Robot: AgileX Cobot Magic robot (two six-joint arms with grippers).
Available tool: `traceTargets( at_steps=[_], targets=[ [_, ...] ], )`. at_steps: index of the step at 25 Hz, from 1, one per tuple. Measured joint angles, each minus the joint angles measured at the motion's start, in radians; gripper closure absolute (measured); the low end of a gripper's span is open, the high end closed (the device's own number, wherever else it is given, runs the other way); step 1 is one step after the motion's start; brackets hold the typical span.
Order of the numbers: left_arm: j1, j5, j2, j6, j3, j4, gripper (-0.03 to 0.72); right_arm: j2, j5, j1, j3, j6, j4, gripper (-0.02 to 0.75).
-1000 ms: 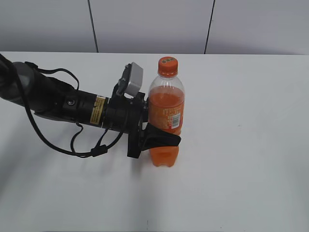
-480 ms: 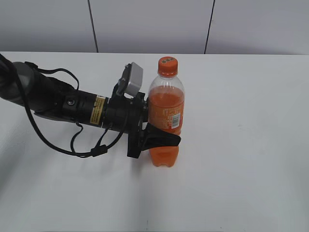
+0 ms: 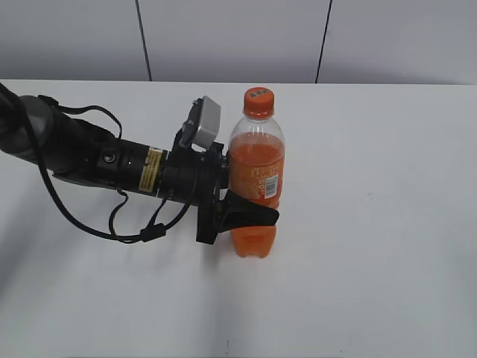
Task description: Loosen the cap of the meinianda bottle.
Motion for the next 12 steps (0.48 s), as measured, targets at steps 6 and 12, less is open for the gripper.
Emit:
traceTargets(
  at_steps=[6,12],
  targets=[
    [0.0,0.001,0.001,0.0,0.0,0.0,0.273,0.188,-0.002,0.0,-0.083,0.015,-0.002,0.381],
    [0.0,0.0,0.001,0.0,0.0,0.0,0.273,0.531,0.066,0.0,-0.267,0.018,0.006,0.381]
  ],
)
